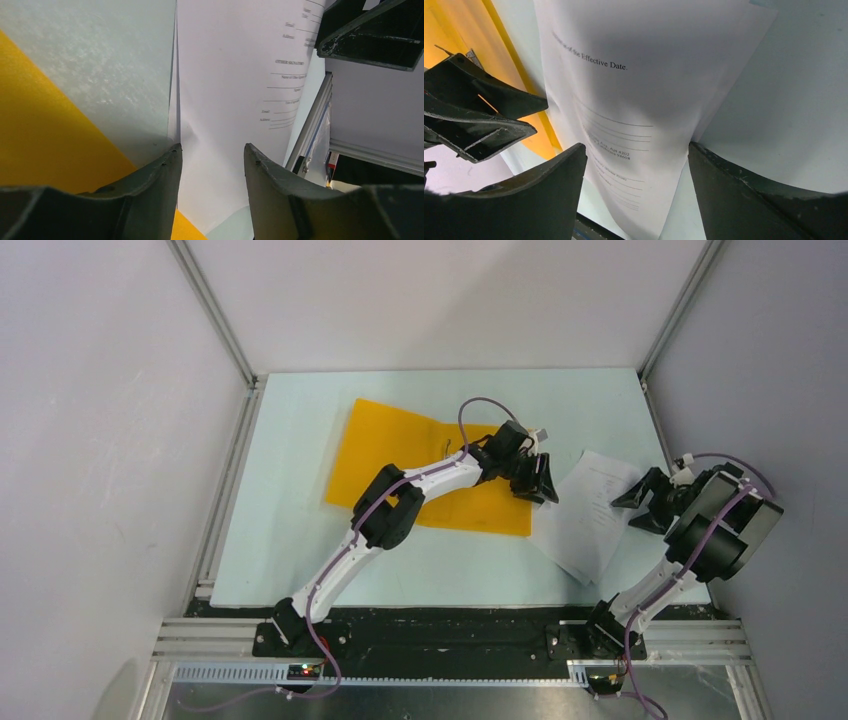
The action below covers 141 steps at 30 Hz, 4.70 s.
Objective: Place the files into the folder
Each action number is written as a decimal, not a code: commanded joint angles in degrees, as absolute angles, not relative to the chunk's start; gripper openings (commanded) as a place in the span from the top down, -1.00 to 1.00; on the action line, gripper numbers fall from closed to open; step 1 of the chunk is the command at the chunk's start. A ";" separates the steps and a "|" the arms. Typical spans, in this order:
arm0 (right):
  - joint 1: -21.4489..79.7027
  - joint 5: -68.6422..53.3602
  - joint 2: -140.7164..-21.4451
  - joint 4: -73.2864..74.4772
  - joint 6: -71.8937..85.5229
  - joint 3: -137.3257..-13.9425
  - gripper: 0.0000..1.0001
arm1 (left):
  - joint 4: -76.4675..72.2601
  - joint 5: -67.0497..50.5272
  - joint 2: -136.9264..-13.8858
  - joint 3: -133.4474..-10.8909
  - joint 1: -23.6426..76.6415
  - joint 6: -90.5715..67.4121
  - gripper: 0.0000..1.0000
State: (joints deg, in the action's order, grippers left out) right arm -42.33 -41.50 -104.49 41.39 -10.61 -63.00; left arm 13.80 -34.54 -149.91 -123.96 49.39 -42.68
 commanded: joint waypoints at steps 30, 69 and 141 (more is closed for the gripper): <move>-41.90 -53.50 -100.23 36.37 -1.62 -62.80 -0.40 | 16.95 -30.38 -149.51 -122.51 50.12 -38.97 -0.07; -33.32 -85.14 -108.36 11.61 17.73 -55.45 -0.53 | 16.99 -31.35 -148.88 -121.26 48.67 -36.39 -0.06; 5.25 -54.27 -119.42 41.35 19.81 -90.82 0.75 | 31.53 -23.95 -107.28 -94.07 9.75 -5.10 -0.40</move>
State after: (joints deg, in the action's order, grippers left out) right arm 3.46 -52.90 -118.32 43.97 16.45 -91.94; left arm 31.18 -25.02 -108.44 -94.96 10.07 -7.38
